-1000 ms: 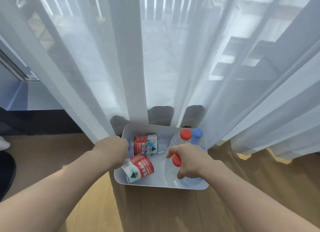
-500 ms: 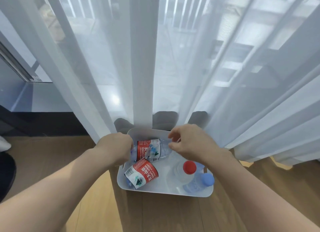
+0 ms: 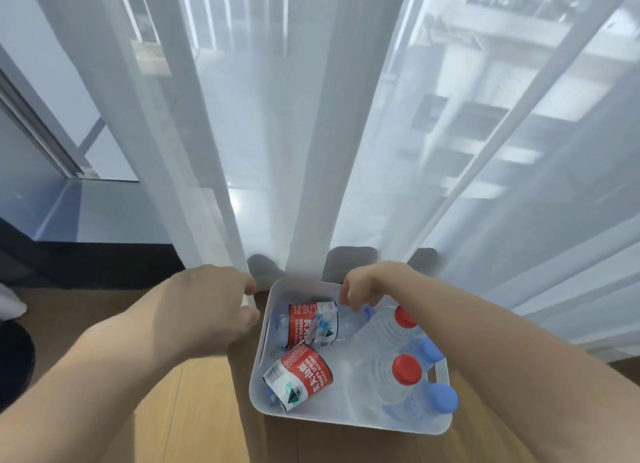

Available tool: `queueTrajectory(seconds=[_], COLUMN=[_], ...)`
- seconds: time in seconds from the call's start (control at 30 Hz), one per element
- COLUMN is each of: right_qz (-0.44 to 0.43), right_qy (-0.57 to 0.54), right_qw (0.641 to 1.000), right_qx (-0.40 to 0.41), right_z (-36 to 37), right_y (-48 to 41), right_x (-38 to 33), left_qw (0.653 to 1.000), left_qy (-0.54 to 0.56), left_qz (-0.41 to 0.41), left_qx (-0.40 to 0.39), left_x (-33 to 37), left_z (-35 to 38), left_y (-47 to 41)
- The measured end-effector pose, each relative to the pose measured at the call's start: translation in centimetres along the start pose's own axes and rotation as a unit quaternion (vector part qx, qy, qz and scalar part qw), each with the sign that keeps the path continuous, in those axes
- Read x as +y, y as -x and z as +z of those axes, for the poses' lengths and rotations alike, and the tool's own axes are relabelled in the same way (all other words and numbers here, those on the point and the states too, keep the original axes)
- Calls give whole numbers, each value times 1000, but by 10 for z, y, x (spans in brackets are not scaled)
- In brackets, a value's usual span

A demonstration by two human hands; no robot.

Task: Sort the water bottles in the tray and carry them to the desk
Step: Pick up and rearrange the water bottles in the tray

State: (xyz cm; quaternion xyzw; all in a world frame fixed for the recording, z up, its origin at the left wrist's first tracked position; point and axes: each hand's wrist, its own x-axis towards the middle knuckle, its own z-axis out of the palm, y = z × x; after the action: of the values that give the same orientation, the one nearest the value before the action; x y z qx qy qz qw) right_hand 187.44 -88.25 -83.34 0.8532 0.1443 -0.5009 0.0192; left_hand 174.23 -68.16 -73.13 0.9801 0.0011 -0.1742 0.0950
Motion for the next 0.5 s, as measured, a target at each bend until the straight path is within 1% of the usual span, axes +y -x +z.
queueTrajectory(seconds=[0.13,0.23,0.37,0.43,0.5], right_qz=[6,13,4,6,-2], right_qy=[36,91,99,153,241], right_qw=[997,993,991,983,965], right_qx=[-67,-75,-86,-102,-105], right_z=[10,16,9,10,16], right_y=[-26,-41,-49,-50,-49], right_x=[10,14,13,6,-7], left_qw=[1000,998,997,997,996], left_qy=[24,47,60,59,63], left_qz=[-10,-31,-51,-58,-64], left_qx=[17,16,0,-5,-10], left_x=[-25,-40,-48,-49,-49], left_z=[7,11,9,9,8], left_y=[-2,1,7,6,5])
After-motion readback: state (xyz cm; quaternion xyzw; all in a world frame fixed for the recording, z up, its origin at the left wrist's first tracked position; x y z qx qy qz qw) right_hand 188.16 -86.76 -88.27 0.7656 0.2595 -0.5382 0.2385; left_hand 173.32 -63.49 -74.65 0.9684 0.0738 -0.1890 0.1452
